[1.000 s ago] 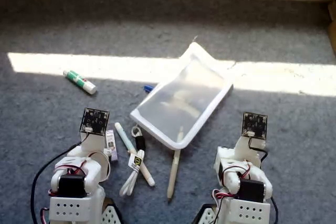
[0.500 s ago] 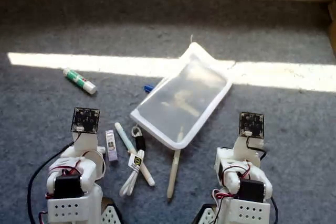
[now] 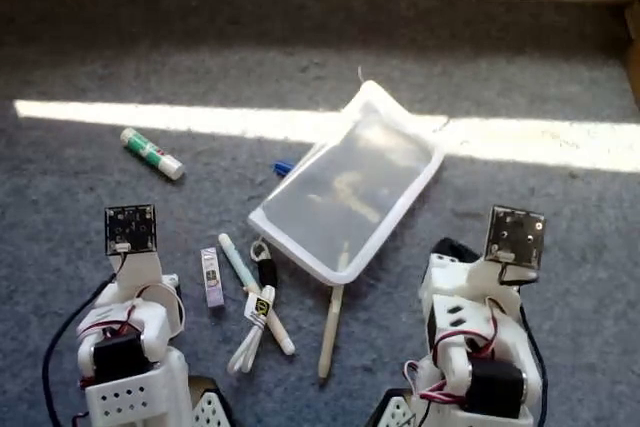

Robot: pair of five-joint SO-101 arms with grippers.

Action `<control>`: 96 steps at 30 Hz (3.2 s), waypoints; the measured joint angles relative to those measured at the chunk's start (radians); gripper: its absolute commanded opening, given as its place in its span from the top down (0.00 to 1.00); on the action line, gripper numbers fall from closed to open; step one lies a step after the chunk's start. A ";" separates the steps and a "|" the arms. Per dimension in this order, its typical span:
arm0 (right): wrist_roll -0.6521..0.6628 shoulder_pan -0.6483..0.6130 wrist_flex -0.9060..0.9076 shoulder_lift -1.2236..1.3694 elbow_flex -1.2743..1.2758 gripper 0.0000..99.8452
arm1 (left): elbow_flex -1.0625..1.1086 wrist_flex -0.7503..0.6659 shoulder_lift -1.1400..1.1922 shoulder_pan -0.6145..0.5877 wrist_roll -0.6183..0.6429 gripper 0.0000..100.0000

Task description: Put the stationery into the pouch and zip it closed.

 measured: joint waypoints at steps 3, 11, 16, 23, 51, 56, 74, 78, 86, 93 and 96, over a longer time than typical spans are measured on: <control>-0.035 -0.049 0.000 -0.002 -0.087 1.00 | 0.026 -0.049 0.002 0.000 0.000 0.98; -0.127 -0.176 0.000 0.021 -0.233 1.00 | 0.026 -0.075 0.006 0.000 0.000 0.98; -0.207 -0.255 0.000 0.226 -0.371 1.00 | 0.026 -0.077 0.006 0.000 0.000 0.98; -0.253 -0.450 0.028 0.496 -0.512 0.99 | 0.026 -0.078 0.006 0.000 0.000 0.98; -0.425 -0.988 -0.255 1.363 -0.588 0.89 | 0.026 -0.078 0.006 0.000 0.000 0.99; -0.425 -0.990 -0.269 1.519 -0.660 0.89 | 0.026 -0.078 0.006 0.000 0.000 0.99; -0.425 -0.990 -0.272 1.798 -0.787 0.88 | 0.026 -0.078 0.006 0.000 0.000 0.99; -0.425 -0.990 -0.272 1.844 -0.830 0.88 | 0.026 -0.078 0.006 0.000 0.000 0.99; -0.425 -0.990 -0.272 1.936 -0.870 0.89 | 0.026 -0.078 0.006 0.000 0.000 0.99; -0.425 -0.990 -0.272 1.936 -0.870 0.98 | 0.026 -0.078 0.006 0.000 0.000 0.99; -0.425 -0.990 -0.272 1.936 -0.870 0.99 | 0.026 -0.078 0.006 0.000 0.000 0.99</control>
